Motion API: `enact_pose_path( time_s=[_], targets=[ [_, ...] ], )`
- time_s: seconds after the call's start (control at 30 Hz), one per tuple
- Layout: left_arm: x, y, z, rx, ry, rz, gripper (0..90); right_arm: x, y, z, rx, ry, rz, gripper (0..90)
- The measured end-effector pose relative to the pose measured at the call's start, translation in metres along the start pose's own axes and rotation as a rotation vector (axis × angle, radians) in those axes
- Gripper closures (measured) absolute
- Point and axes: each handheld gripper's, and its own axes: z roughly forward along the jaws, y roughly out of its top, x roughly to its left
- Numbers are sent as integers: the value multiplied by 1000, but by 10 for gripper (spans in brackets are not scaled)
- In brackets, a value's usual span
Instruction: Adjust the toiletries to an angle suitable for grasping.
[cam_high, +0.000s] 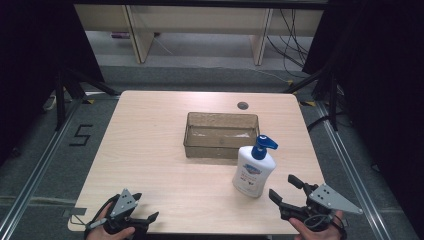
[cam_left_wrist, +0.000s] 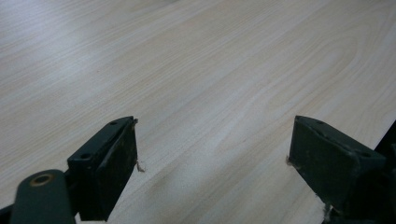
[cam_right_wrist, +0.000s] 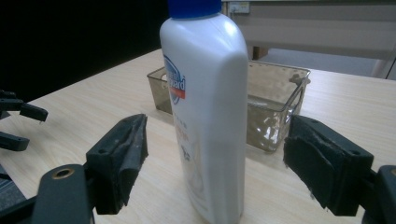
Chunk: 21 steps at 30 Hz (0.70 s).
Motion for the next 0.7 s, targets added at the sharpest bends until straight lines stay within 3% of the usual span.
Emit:
enact_pose_path(
  time_s=[0.07,0.13,0.23,0.27,0.3,0.43,0.47,0.57,0.6,0.7],
  targets=[
    [0,0,0,2,0,1,148,-2,3,0,8,-10,-29,216],
    [0,0,0,2,-1,1,148,-1,5,1,2,2,-10,218],
    [0,0,0,5,5,3,148,-2,8,2,-5,7,-37,219],
    [0,0,0,5,4,1,148,-1,10,1,7,10,-11,219],
    [0,0,0,5,4,2,148,-1,10,2,-3,-3,-36,218],
    [0,0,0,5,4,2,148,-1,14,2,4,-8,-40,205],
    [2,0,1,10,22,27,148,-1,16,2,16,-10,-29,205],
    [1,0,0,2,-3,11,148,-2,24,3,-7,-12,-53,205],
    [3,0,-1,18,6,31,148,-2,26,3,-4,-15,-51,205],
    [2,0,-1,9,0,17,148,-4,35,2,7,-9,-42,194]
  ],
)
